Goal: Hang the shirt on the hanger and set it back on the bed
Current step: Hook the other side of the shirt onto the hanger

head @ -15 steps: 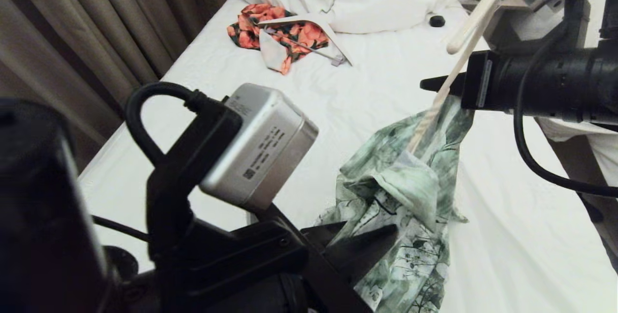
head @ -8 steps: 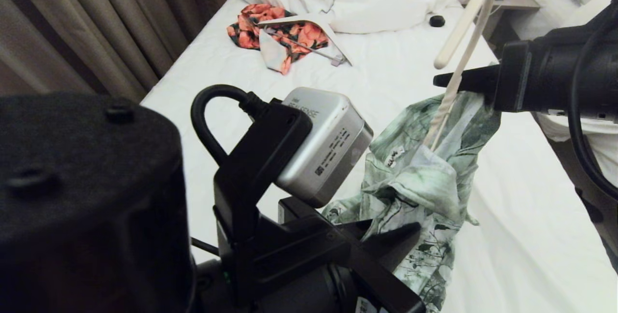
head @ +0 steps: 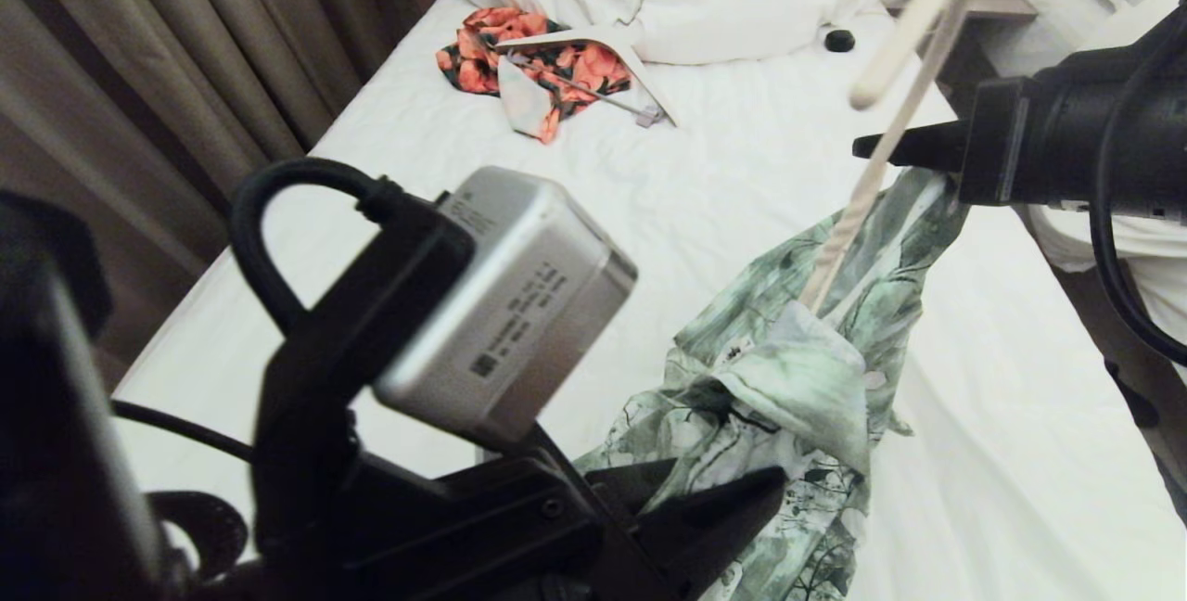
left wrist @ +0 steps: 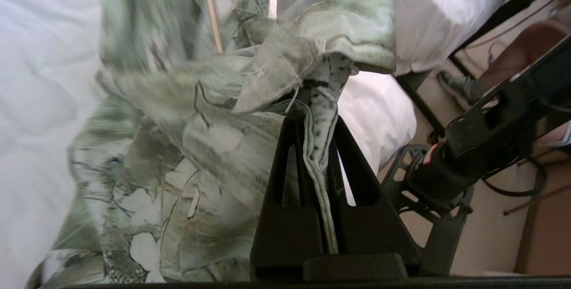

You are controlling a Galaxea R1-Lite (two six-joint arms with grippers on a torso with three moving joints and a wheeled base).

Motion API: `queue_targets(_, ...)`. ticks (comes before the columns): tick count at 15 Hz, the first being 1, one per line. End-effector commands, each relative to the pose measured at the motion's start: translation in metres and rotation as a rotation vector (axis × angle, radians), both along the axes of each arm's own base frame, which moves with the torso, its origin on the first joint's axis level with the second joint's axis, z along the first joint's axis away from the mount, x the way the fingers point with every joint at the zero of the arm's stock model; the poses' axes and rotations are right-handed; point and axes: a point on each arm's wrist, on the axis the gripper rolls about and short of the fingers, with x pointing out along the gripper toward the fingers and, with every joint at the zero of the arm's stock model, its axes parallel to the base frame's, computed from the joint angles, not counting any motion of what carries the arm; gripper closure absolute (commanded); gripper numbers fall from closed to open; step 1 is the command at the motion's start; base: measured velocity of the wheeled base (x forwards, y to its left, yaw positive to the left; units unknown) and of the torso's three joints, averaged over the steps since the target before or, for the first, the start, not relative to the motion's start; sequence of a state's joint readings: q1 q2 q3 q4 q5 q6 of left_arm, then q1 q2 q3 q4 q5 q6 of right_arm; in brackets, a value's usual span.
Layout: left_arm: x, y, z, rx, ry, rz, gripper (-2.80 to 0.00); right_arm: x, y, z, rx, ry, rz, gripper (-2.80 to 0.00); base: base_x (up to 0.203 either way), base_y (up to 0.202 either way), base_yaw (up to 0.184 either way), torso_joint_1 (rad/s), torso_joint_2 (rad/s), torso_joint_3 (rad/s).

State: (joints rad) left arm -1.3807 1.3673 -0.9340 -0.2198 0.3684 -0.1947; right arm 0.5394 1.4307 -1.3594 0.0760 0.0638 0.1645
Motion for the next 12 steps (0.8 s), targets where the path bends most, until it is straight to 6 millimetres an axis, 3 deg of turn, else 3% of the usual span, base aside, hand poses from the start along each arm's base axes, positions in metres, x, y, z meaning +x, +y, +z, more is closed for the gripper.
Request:
queue_targets(1,-0.005,0.021,0.016,-0.073,-0.015,0.011,0.00,0.008,0.000,-0.005,-0.010,0.020,-0.017,0.00,0.000,0.000,0.000,0.000,0.00,0.000)
queue_targets(5,-0.016,0.039,0.017,-0.079,0.001,-0.016,0.00,0.024,0.001,-0.012,-0.038,0.025,-0.042,0.00,0.000,0.000,0.000,0.000,0.00,0.000)
queue_targets(8,-0.024,0.035,-0.002,-0.016,0.021,-0.063,0.00,0.026,0.001,-0.008,-0.038,0.011,-0.042,0.00,0.000,0.000,0.000,0.000,0.00,0.000)
queue_targets(12,-0.024,0.021,-0.010,0.013,0.042,-0.071,0.00,0.026,0.003,-0.009,-0.044,0.013,-0.035,0.00,0.000,0.000,0.000,0.000,0.00,0.000)
